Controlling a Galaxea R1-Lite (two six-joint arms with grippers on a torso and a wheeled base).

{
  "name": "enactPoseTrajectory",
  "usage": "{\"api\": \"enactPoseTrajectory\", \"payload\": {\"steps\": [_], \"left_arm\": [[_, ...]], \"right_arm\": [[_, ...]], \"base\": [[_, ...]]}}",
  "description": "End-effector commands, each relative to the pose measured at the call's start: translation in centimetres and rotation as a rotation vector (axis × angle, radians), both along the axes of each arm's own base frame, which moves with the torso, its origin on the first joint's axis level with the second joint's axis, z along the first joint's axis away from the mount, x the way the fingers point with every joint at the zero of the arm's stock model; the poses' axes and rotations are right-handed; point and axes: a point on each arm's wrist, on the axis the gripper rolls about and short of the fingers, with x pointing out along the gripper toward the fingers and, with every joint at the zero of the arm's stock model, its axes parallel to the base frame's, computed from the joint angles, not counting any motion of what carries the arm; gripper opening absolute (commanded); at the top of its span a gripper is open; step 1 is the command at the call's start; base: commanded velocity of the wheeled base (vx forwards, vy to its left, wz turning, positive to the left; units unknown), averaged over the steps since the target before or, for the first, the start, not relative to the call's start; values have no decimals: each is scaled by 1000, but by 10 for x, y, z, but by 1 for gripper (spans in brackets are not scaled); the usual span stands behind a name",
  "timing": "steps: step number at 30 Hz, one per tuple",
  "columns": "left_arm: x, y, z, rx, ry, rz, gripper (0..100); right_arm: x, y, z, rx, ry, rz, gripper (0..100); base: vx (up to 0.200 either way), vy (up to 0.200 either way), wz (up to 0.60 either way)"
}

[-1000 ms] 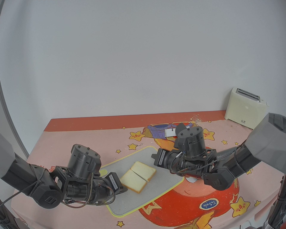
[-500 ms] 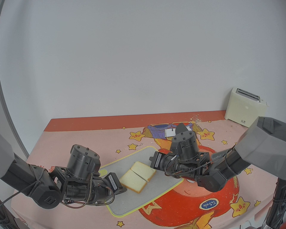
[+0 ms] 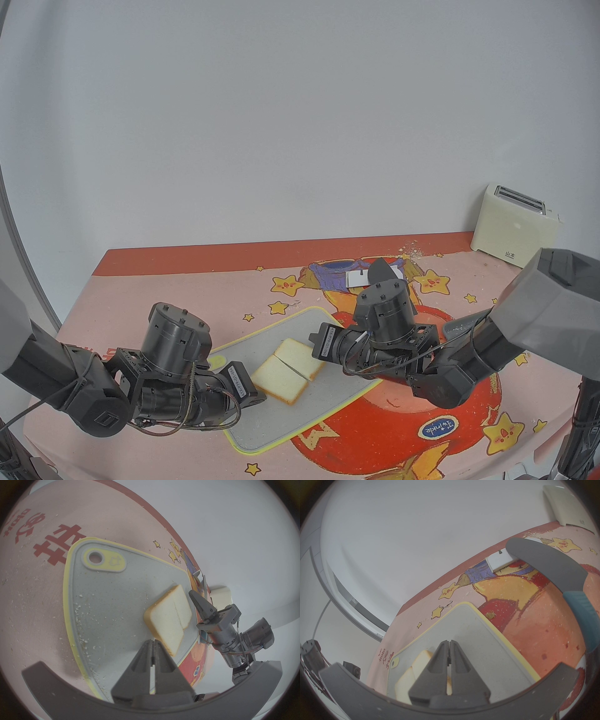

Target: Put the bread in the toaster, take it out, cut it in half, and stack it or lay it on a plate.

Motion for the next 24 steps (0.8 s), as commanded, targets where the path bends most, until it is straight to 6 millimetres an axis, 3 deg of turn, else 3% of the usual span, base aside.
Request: {"api": "enactPoseTrajectory", "payload": {"steps": [1,17,24], "left_arm": [[1,-1,-1,0,2,0,0],[1,-1,-1,1,-1,-2,0],[1,-1,-1,0,-3,-2,0]], "right_arm": [[-5,4,-2,7,24,16,0],[-15,5,9,40,34,52,0],[-25,3,34,132,53,91,0]], "base": [[0,0,0],[0,0,0],[0,0,0]]}}
